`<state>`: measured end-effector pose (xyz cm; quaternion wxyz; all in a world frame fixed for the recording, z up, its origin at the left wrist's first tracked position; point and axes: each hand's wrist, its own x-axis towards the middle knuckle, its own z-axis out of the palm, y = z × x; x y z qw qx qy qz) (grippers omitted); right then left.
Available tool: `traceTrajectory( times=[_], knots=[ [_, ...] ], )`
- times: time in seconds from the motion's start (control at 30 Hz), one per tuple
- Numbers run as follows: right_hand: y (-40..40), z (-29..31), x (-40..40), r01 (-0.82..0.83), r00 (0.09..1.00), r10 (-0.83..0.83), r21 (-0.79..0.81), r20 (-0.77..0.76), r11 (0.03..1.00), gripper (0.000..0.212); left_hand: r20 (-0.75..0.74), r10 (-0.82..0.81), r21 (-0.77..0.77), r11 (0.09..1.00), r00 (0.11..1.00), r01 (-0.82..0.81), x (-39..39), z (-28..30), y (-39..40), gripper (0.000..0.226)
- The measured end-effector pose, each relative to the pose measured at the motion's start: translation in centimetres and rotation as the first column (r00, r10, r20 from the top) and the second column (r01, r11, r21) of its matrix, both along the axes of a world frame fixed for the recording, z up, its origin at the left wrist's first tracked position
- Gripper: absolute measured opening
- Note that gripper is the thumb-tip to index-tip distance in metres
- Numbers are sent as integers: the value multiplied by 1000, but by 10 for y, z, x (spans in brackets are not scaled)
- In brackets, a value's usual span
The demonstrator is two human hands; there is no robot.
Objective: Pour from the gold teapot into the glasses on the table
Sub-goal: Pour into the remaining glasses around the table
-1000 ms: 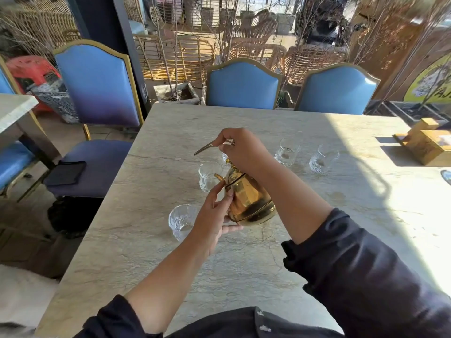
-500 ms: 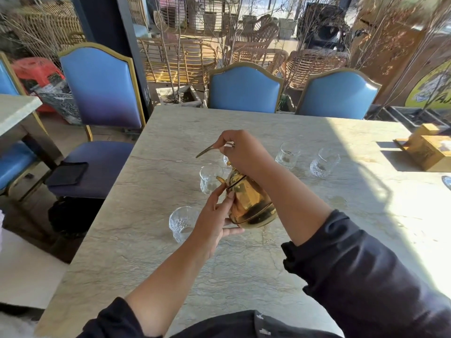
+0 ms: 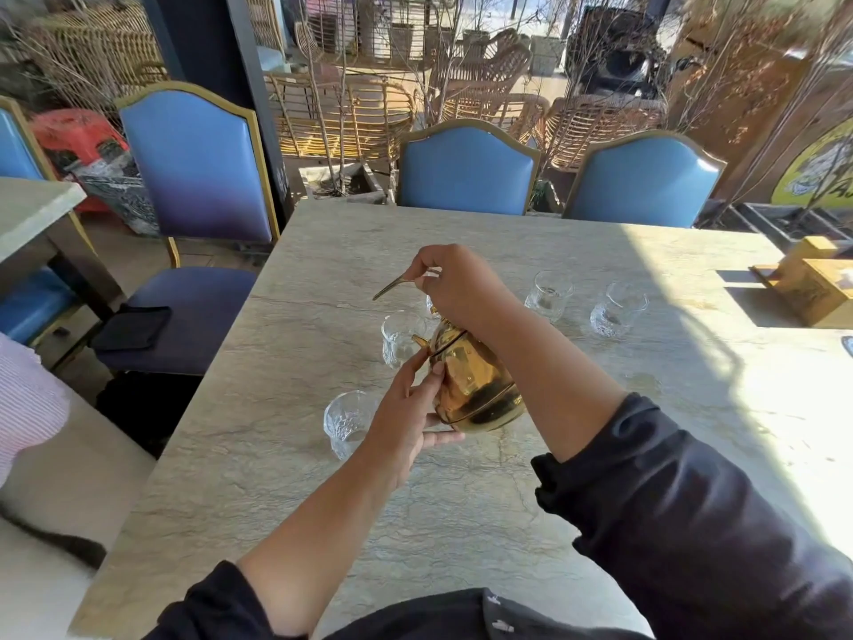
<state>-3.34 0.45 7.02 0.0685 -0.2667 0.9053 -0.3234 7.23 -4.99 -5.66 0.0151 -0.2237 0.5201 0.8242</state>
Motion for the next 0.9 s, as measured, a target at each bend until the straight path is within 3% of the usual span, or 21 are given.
traceTrajectory(
  times=[0.5, 0.9],
  knots=[
    [16, -2, 11, 61, 998, -61, -97, 4, 993, 17, -16, -31, -87, 996, 999, 30, -1, -4, -3, 42],
    [59, -17, 39, 98, 995, -96, -320, 23, 942, 17, -16, -75, -260, 963, 997, 68, 23, 0, 2, 65]
  ],
)
